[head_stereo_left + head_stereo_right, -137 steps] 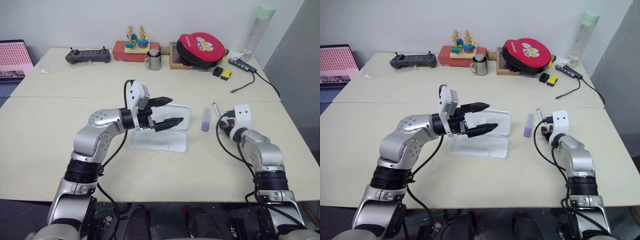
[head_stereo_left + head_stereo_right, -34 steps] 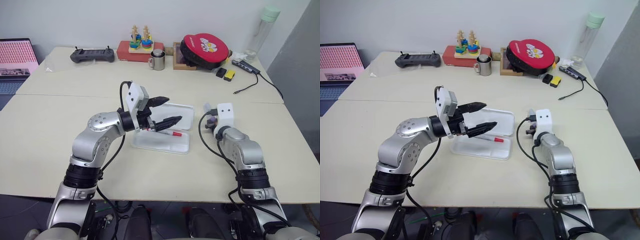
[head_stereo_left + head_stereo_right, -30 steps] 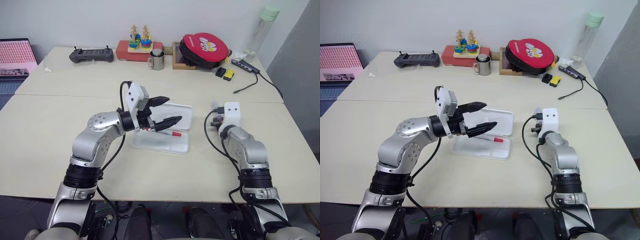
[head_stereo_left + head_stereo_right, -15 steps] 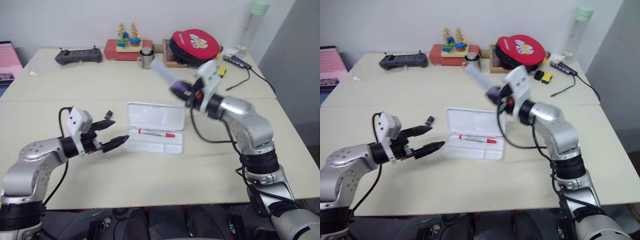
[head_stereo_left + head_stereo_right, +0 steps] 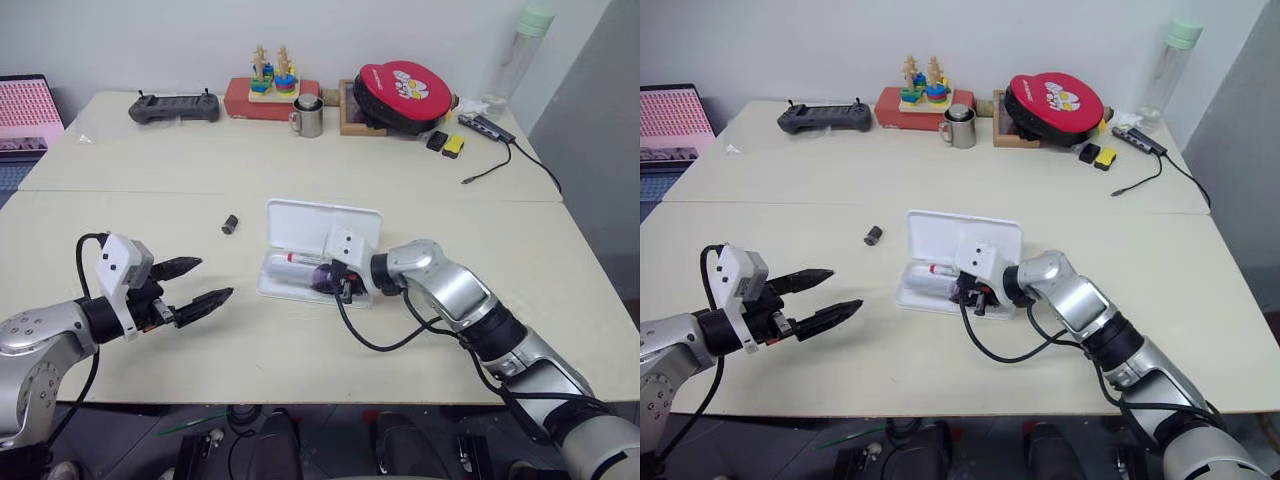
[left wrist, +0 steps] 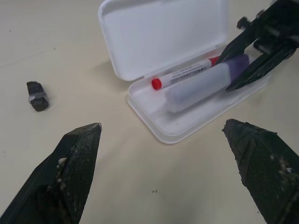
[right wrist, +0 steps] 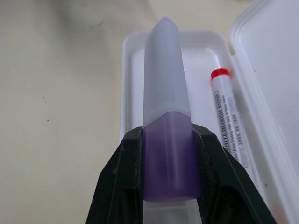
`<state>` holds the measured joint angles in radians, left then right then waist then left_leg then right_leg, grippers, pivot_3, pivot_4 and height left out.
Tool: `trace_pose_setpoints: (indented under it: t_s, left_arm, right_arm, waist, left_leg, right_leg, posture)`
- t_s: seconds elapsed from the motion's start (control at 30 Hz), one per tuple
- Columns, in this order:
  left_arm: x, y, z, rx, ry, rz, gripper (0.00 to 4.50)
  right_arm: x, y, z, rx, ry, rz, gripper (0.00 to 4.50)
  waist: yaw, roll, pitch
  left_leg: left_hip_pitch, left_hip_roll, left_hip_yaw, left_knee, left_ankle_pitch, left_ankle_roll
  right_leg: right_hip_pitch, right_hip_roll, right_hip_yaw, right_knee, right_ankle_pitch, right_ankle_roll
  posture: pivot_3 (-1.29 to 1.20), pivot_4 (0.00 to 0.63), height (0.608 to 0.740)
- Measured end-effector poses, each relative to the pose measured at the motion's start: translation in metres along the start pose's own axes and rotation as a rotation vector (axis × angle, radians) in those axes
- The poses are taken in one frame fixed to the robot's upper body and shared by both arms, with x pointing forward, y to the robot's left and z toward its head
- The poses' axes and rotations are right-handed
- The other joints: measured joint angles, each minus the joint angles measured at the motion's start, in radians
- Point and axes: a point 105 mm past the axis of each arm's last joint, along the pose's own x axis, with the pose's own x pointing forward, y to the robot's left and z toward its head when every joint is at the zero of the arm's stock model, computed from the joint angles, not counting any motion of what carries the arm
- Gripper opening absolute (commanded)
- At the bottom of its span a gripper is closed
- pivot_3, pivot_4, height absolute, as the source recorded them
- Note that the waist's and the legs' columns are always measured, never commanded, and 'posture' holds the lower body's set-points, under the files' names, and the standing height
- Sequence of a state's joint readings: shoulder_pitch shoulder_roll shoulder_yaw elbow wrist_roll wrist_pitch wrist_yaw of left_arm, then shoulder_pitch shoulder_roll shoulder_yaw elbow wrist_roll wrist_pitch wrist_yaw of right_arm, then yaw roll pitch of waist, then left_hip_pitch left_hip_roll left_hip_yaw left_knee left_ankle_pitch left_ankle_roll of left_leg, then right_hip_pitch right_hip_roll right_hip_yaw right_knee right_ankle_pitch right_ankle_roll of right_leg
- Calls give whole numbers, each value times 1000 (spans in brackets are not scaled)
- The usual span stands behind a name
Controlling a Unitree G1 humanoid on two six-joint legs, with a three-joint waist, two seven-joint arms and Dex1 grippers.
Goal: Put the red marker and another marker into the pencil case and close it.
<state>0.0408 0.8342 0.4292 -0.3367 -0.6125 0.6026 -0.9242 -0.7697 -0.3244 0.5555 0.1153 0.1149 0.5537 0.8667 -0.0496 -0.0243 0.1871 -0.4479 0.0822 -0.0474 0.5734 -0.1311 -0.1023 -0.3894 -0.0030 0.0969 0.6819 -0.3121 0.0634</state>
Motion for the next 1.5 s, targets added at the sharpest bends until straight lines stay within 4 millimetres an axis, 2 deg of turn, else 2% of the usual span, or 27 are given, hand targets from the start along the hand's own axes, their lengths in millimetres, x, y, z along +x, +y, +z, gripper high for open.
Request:
trace_pose_setpoints:
  t_s: [0.13,0.2,0.4,0.57,0.6,0.7,0.77,0.87,1.0,1.13,1.3,1.5]
  left_arm:
    - [1,-1,2,-2,-5,2,4500]
    - [1,-2,2,-15,-5,2,4500]
    - [2,2,6,-15,-18,25,4500]
    - [7,20,20,-19,-92,117,4500]
    - [8,22,21,-23,-98,128,4500]
    - [13,37,25,-35,-130,209,4500]
    - [21,51,25,-48,-148,286,4500]
    - [40,78,10,-87,-91,424,4500]
    - [57,94,-12,-147,-21,477,4500]
    - [71,108,-12,-151,-3,499,4500]
    - [103,107,-26,-201,66,442,4500]
    - [114,109,-25,-215,81,429,4500]
  right_arm:
    - [3,-1,-3,-4,8,3,987]
    - [4,0,-3,-7,8,9,1689]
    - [2,-1,3,-10,-17,5,3062]
    - [-5,-2,15,-17,-69,11,4314]
    - [-6,-3,17,-21,-76,8,4410]
    - [-9,-7,28,-6,-142,-14,4410]
    - [-17,-14,46,-5,-239,-47,4410]
    - [-29,-17,75,-47,-349,-66,4410]
    - [-41,-20,94,-48,-431,-99,4410]
    - [-46,-27,103,-36,-453,-155,4410]
    - [-49,-30,108,-32,-462,-201,4410]
    - [-53,-34,109,-31,-465,-240,4410]
  waist:
    - [-1,0,0]
    - [-2,0,0]
    - [-1,0,0]
    - [0,0,0]
    - [0,0,0]
    - [2,0,0]
    - [3,0,0]
    - [8,-1,0]
    - [11,-1,0]
    - [17,-1,-1]
    - [21,-1,-1]
    - [18,-1,-1]
  left_leg:
    - [0,0,0,-1,0,0]
    - [0,0,0,-1,0,0]
    - [0,0,0,0,0,0]
    - [0,0,0,0,0,0]
    - [0,0,0,0,0,0]
    - [0,0,-1,0,0,0]
    - [0,0,-1,0,0,0]
    - [0,0,-1,2,0,0]
    - [-1,0,-2,1,0,0]
    - [-1,-1,-2,1,0,0]
    - [-2,-1,-3,2,0,0]
    - [-2,-1,-4,2,0,0]
  right_leg:
    - [0,0,0,0,0,-2]
    - [0,0,0,0,0,-2]
    - [0,0,0,0,0,0]
    - [0,0,0,0,0,1]
    - [0,0,0,0,0,1]
    - [0,1,-1,1,1,0]
    - [1,1,-1,1,1,0]
    - [1,1,-1,1,2,0]
    - [0,1,-1,1,2,0]
    - [1,1,-2,2,2,0]
    - [1,1,-3,2,3,0]
    - [0,1,-3,4,3,0]
  posture:
    - [0,150,740]
    - [0,150,740]
    - [0,150,740]
    - [0,150,740]
    - [0,150,740]
    - [0,150,740]
    - [0,150,740]
    - [0,150,740]
    - [0,150,740]
    - [0,150,740]
    - [0,150,740]
    - [0,150,740]
